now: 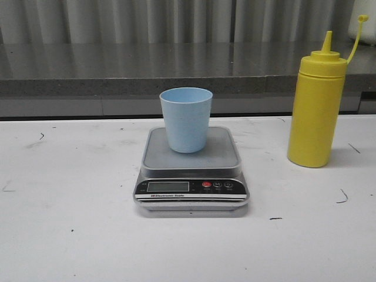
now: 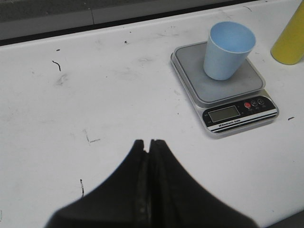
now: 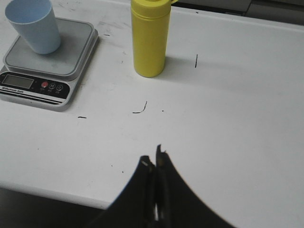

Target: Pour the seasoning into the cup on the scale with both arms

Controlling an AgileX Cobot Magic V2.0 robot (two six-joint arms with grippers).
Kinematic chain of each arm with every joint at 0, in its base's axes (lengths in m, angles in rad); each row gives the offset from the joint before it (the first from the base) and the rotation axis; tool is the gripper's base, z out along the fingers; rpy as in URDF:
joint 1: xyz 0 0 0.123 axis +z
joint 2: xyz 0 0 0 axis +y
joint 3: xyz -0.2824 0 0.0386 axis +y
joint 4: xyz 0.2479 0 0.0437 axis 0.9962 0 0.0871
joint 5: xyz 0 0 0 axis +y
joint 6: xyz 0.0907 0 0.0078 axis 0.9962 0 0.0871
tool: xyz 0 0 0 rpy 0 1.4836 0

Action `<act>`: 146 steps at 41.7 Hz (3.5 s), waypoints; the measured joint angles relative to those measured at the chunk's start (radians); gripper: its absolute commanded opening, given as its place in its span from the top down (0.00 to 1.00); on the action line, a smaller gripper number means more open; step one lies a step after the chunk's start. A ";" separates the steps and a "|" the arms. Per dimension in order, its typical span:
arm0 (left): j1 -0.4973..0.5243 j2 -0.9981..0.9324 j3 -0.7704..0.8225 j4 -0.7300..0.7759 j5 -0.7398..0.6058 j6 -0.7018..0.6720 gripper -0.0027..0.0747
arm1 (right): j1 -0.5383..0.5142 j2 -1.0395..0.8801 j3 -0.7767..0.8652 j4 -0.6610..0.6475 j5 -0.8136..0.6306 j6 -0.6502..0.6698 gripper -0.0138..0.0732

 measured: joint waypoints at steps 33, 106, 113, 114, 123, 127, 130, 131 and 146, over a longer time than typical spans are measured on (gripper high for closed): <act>0.298 -0.570 0.707 -0.042 -0.640 0.000 0.99 | 0.000 0.000 0.000 0.000 0.000 0.000 0.92; 0.369 -0.654 0.757 -0.021 -0.736 0.000 0.99 | 0.000 0.000 0.000 0.002 0.006 0.000 0.92; 0.369 -0.654 0.757 -0.021 -0.736 0.000 0.99 | -0.002 -0.028 0.012 -0.006 -0.004 0.000 0.92; 0.369 -0.654 0.757 -0.021 -0.736 0.000 0.99 | -0.007 -0.040 0.019 -0.011 -0.016 0.000 0.92; 0.369 -0.654 0.757 -0.021 -0.736 0.000 0.99 | -0.103 -0.215 0.248 -0.049 -0.264 0.000 0.92; 0.371 -0.654 0.757 -0.021 -0.736 0.000 0.99 | -0.157 -0.306 0.402 -0.054 -0.403 0.000 0.92; 0.372 -0.654 0.757 -0.021 -0.736 0.000 0.99 | -0.188 -0.365 0.502 -0.055 -0.507 0.000 0.92; 0.372 -0.654 0.757 -0.021 -0.736 0.000 0.99 | -0.194 -0.382 0.540 -0.055 -0.537 0.000 0.92; 0.372 -0.654 0.757 -0.021 -0.734 0.000 0.99 | -0.209 -0.428 0.829 -0.056 -0.941 0.000 0.92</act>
